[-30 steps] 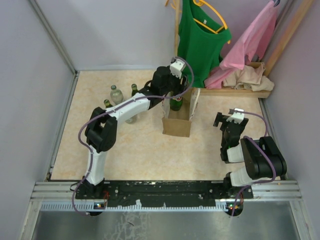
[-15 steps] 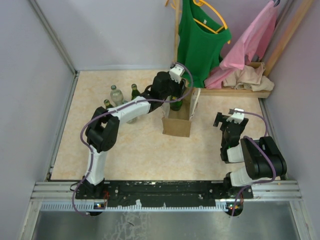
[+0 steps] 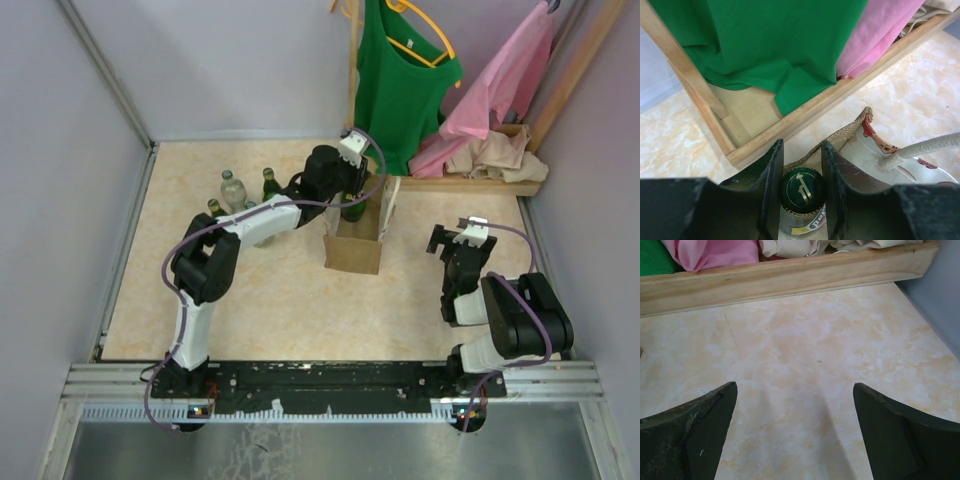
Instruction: Take the beverage out of the canvas bag
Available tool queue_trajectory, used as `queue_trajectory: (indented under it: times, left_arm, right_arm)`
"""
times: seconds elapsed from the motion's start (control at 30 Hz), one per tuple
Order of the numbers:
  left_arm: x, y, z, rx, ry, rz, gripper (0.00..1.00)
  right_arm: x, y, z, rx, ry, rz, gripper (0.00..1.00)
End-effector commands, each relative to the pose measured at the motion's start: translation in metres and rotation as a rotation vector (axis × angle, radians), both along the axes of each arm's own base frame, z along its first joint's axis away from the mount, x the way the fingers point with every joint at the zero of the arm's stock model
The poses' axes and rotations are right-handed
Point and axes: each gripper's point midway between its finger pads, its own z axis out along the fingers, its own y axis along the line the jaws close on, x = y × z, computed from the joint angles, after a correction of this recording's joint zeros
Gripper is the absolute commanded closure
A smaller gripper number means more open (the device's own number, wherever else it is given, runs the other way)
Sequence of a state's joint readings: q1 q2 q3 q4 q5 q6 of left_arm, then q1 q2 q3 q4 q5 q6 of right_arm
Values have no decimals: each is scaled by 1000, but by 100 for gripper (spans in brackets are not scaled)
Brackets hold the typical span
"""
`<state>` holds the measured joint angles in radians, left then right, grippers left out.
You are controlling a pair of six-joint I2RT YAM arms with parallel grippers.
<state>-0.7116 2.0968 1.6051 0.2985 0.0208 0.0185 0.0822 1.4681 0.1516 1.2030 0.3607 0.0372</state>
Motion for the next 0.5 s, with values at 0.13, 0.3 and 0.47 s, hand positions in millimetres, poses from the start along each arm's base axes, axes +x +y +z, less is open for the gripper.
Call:
queue_trajectory:
  times: [0.13,0.3,0.47]
  left_arm:
    - [-25,-12,100,-98,-121,-107,100]
    - [-41,-13,153,-170,-170,-162,100]
    - [-52,-9,203,-225,-231,-187,100]
  right_arm:
    - [8,0,23,9,-83,-6,1]
    - [8,0,24,9,-84,-5,1]
    - [8,0,24,9,-83,-5,1]
